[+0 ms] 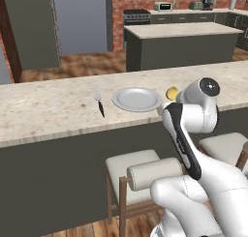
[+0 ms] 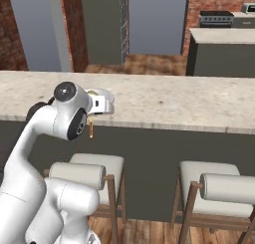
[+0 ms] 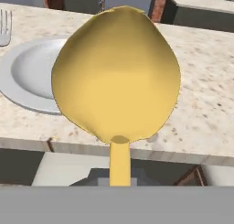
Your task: Take the fork and place it on the left side of the plate. Then take the spoon and place it on the right side of the plate. Make sure they're directly next to the plate.
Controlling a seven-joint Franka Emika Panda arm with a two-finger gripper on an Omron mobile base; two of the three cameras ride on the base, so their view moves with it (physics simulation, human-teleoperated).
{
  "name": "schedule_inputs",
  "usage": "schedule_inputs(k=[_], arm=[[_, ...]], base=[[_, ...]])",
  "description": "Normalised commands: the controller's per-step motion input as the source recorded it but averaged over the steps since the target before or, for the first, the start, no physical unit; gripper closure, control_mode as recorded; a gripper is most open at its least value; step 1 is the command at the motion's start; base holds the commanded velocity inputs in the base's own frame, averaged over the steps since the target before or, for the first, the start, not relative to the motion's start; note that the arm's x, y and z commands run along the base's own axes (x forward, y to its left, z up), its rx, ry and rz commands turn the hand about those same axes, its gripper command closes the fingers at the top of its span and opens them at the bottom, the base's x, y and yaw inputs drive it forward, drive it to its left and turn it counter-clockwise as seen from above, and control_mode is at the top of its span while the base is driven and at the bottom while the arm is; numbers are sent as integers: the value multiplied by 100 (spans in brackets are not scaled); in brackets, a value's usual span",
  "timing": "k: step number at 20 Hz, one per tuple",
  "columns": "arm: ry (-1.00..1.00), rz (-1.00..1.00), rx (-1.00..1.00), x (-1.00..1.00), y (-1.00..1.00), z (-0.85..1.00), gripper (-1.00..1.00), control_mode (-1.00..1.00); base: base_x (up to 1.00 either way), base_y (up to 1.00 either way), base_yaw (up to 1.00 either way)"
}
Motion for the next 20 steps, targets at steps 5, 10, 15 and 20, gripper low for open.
schedule_inputs(k=[5,10,15,20], arm=[[25,-2,0,84,-33,13,100,-100],[29,-2,0,64,-32,5,100,-100],[21,-1,0,49,-25,0,100,-100],[8,0,0,43,-17,-8,100,-100]], base=[[0,0,0],[0,0,0],[0,0,0],[0,0,0]])
